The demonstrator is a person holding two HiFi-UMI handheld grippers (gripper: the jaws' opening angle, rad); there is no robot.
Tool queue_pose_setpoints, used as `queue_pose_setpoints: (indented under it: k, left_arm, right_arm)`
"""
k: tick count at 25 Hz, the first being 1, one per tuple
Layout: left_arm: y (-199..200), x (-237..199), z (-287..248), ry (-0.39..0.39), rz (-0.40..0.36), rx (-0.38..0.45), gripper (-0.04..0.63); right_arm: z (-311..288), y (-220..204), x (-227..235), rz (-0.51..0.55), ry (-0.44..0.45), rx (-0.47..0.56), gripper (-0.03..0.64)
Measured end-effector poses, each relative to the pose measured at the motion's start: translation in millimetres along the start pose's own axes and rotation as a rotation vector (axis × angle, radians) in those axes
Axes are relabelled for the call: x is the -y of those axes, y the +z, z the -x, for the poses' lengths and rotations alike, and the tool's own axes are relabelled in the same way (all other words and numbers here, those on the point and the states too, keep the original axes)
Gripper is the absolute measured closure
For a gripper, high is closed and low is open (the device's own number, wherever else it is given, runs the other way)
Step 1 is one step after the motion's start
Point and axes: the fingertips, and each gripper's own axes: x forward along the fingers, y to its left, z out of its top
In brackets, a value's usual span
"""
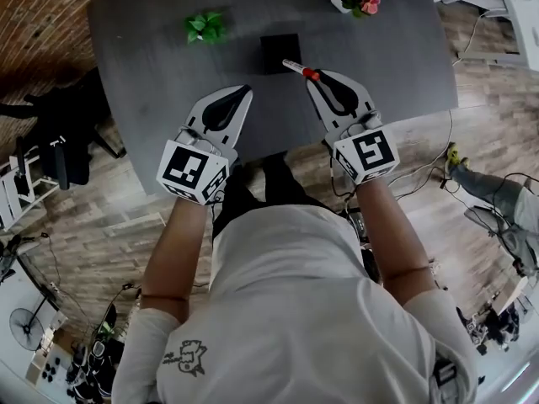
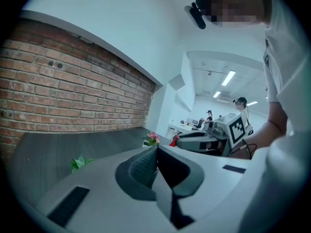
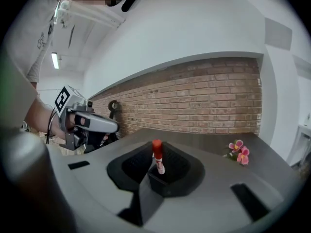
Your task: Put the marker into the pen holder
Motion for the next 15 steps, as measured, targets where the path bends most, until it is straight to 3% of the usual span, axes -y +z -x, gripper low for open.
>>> queue_pose_setpoints:
  k: [15]
  left_arm:
    - [-18.4, -10.4, -22.3, 0.008, 0.025, -0.027, 0.584]
  right_arm:
    - [-32.8, -57.4, 12.6, -0.056, -0.018, -0.108, 0.548]
